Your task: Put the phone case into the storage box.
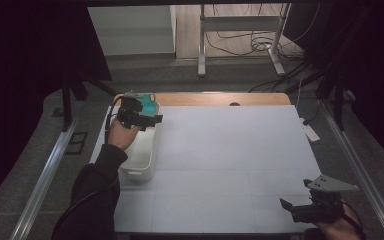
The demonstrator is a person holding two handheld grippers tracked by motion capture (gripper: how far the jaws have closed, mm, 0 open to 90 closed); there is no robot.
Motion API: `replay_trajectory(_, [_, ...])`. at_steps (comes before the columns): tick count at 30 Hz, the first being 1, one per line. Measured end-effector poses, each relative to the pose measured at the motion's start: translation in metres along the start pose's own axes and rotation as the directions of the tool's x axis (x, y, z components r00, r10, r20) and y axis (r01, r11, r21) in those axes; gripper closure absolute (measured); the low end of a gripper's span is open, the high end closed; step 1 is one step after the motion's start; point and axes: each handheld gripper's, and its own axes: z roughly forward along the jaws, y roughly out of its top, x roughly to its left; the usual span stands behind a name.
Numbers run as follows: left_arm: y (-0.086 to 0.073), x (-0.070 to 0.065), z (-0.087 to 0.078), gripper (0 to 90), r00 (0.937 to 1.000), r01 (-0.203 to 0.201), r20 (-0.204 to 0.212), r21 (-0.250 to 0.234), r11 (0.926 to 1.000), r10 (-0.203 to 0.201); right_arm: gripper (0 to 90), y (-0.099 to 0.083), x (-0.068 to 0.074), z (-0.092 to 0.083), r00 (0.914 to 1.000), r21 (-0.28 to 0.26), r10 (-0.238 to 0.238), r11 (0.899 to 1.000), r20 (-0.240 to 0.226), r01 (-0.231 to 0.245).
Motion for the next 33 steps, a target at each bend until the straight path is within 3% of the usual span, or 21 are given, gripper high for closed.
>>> replay_trajectory(8, [-0.006,-0.005,-0.006,0.0,0.9998,-0.017,0.008,-0.01,0.9998,0.017,0.0,0.0,0.0,0.0,1.0,0.0,0.004,1.0,0.004,-0.004])
replay_trajectory(14, [-0.009,-0.01,-0.01,0.0,0.9985,-0.055,0.002,-0.014,0.9984,0.055,0.0,0.0,-0.001,0.0,0.9999,0.0,0.01,1.0,0.012,-0.01])
replay_trajectory(20, [-0.013,-0.016,-0.015,0.0,0.9969,-0.074,0.023,-0.028,0.9968,0.075,0.0,0.0,-0.001,0.0,0.9997,0.001,0.013,1.0,0.019,-0.013])
replay_trajectory(33, [-0.025,-0.029,-0.027,0.0,0.996,-0.079,0.038,-0.057,0.9952,0.081,0.0,0.001,0.0,0.0,0.9997,0.005,0.009,1.0,0.024,-0.01])
